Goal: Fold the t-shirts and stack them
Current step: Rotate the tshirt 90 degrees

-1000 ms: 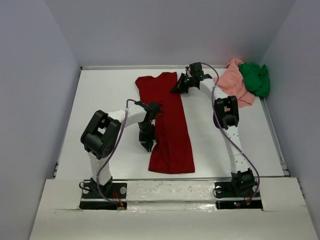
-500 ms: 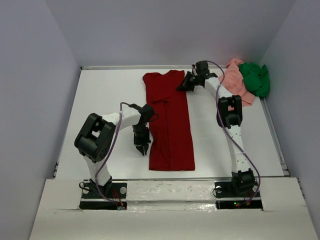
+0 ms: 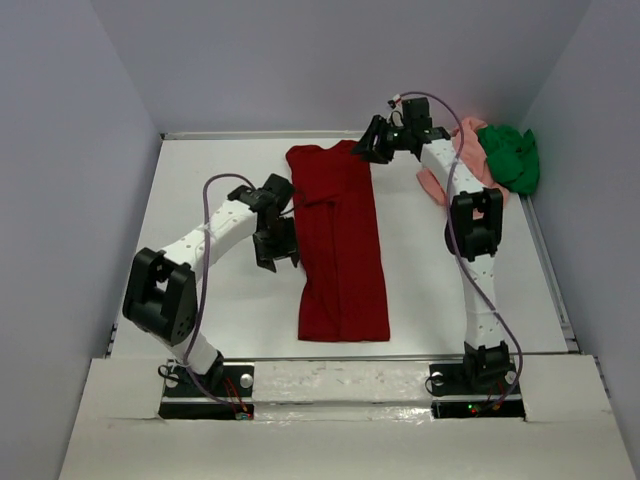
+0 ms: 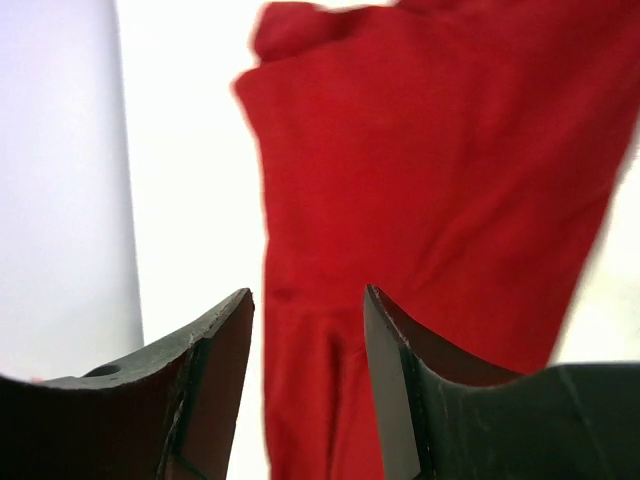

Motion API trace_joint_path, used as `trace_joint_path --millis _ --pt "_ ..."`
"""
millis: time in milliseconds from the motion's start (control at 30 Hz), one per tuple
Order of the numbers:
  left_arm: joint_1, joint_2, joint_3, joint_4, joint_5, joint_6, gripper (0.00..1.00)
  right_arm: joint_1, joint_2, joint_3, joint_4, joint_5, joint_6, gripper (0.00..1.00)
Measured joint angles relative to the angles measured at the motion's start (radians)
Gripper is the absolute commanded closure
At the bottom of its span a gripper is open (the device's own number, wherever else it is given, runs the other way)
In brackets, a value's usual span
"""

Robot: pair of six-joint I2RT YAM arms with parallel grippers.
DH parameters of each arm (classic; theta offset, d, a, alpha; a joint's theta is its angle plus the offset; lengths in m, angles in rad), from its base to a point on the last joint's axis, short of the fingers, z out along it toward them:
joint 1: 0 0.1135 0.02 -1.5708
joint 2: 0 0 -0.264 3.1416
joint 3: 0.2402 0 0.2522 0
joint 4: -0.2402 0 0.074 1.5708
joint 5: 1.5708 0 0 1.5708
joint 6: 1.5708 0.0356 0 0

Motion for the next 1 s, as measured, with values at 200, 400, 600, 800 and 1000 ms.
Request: trace_joint_path --millis 200,400,600,800,1000 --pt "0.033 -0.086 0.053 0.087 -0.001 0.016 0.39 -0.005 -0.400 -0.364 0.024 -0.014 -0.033 0.55" --pt "0.032 -0.071 0.013 0.216 0.104 0.064 0.39 -0.006 -0.746 -0.855 0.031 -0.047 -0.044 0.54" --pt "0.032 -0.037 -0.099 0.307 0.166 0.124 0.38 -0.005 -0.889 -1.246 -0.043 -0.066 -0.031 0.48" --pt "0.032 -0.027 -0.169 0.345 0.200 0.171 0.37 -0.004 -1.048 -1.371 -0.088 -0.067 -0.029 0.50" --pt "0.032 0.043 -0.145 0.405 0.224 0.211 0.37 -0.001 -1.065 -1.398 -0.103 -0.066 -0.033 0.49"
